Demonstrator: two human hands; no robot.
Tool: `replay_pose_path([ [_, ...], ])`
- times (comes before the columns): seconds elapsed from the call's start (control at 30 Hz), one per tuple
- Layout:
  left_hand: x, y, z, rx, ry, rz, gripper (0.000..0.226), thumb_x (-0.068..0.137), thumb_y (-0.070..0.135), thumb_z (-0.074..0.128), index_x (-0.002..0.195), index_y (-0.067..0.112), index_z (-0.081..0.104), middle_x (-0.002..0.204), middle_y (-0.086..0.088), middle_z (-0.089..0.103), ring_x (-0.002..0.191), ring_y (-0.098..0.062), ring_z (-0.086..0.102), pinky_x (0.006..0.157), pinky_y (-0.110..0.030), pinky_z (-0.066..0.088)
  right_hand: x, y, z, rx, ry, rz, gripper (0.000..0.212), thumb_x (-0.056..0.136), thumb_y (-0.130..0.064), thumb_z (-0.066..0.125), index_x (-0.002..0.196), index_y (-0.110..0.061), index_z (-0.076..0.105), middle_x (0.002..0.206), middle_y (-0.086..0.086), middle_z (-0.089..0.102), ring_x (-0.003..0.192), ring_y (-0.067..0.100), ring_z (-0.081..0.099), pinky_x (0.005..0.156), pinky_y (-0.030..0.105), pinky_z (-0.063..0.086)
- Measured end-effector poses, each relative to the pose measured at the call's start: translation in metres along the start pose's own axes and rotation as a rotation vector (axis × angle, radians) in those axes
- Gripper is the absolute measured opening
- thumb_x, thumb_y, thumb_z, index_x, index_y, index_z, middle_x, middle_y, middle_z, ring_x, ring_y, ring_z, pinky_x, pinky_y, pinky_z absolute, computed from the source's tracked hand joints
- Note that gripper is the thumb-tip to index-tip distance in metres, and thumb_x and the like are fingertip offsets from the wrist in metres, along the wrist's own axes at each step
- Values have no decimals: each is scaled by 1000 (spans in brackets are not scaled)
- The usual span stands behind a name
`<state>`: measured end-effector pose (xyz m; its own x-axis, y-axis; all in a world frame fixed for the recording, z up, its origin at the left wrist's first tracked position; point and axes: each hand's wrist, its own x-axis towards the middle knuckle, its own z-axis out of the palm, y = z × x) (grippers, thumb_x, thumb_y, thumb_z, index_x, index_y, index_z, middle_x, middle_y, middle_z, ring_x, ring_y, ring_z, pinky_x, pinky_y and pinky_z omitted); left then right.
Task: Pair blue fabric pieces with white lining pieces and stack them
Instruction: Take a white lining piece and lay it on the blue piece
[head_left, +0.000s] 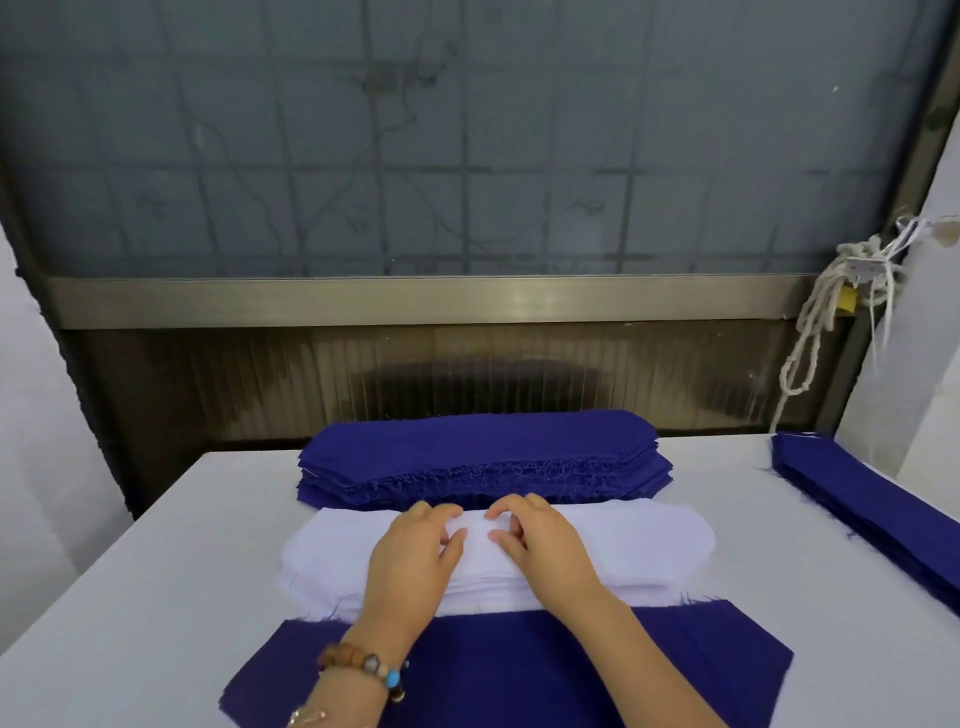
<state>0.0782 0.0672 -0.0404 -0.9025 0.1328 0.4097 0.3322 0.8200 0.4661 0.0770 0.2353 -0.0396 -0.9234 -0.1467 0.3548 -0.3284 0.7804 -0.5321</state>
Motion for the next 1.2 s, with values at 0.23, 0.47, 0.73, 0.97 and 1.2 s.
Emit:
replay_pose_path([
  [0.23,0,-5,7,185,98,106,29,89,30,68,117,21,70,91,3,57,81,-17,50,69,-31,43,1,3,6,-49,-8,23,40,99,-30,51,138,-24,49,111,-2,52,102,11,51,84,11,33],
  [0.47,-2,2,6,267,172,160,21,70,16,86,90,20,79,94,0,71,85,-23,67,67,-39,51,0,1,6,-48,17,25,34,99,-28,50,134,-25,53,114,-1,53,102,12,52,85,14,35],
  [0.73,-3,6,-4,196,153,131,11,78,22,78,87,27,74,85,12,70,83,-16,63,79,-35,42,-1,2,6,-35,43,15,35,98,-27,54,132,-26,53,98,-11,43,91,4,44,79,11,32],
  [0.97,0,-2,-4,132,70,117,5,90,30,64,87,27,60,87,14,62,90,-11,54,83,-26,36,0,2,5,-43,40,28,33,97,-28,54,130,-24,53,93,-14,47,87,4,45,76,12,35],
  [1.2,2,-6,-4,77,-30,121,12,94,29,56,89,31,45,109,13,62,102,-7,53,90,-25,35,-4,3,6,4,87,6,15,94,-22,58,109,-23,55,72,-16,39,66,0,40,59,14,33],
])
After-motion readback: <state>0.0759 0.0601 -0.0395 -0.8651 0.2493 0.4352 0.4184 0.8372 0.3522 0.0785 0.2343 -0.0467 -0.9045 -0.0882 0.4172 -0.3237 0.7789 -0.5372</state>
